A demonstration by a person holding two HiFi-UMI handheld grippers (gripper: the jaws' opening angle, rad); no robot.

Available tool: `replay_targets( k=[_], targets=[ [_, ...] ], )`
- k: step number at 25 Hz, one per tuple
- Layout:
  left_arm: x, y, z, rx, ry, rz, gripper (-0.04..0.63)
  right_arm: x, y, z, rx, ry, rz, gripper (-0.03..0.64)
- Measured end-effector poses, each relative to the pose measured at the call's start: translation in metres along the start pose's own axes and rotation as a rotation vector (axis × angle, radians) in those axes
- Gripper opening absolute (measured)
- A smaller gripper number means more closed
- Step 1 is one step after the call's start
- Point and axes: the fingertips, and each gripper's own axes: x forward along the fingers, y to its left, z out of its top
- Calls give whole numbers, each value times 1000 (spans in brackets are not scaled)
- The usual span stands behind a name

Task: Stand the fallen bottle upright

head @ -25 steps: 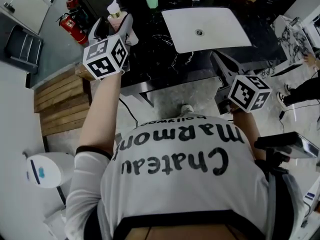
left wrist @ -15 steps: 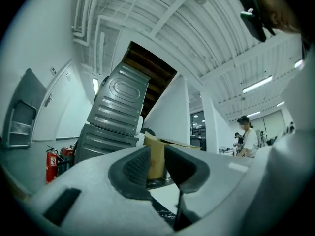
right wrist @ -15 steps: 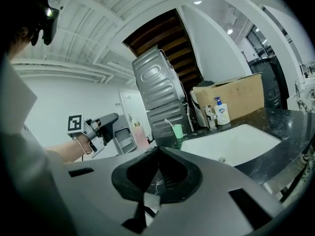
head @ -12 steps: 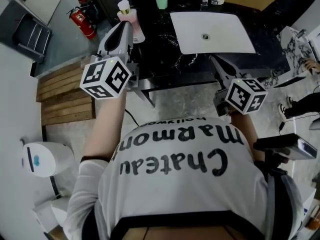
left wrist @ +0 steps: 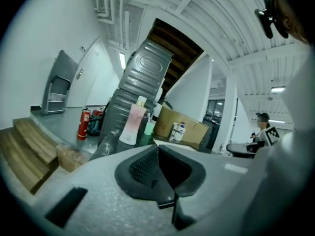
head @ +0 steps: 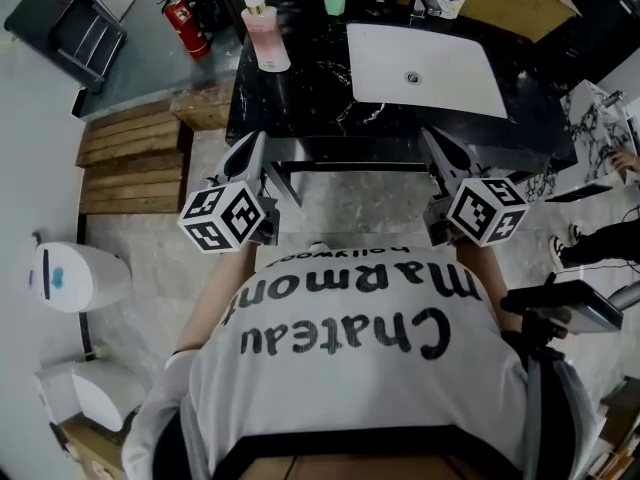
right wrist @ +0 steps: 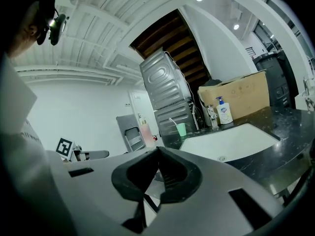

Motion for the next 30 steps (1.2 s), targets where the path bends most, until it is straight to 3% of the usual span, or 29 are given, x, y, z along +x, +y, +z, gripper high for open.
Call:
replay_targets(
  k=[3, 14, 22, 30],
  targets=[
    [-25, -11, -13, 13, -29, 66, 21, -25, -6, 2, -13, -9, 0, 9],
    [-100, -76, -44, 36, -127, 165, 21, -93, -7, -18, -72, 18, 61, 9],
    [-172, -107, -84, -7, -94, 219, 21, -161, 12, -49, -63, 57, 68, 9],
    [-179, -121, -106, -17, -101, 232, 21, -175, -2, -61, -40, 54, 81, 9]
  ],
)
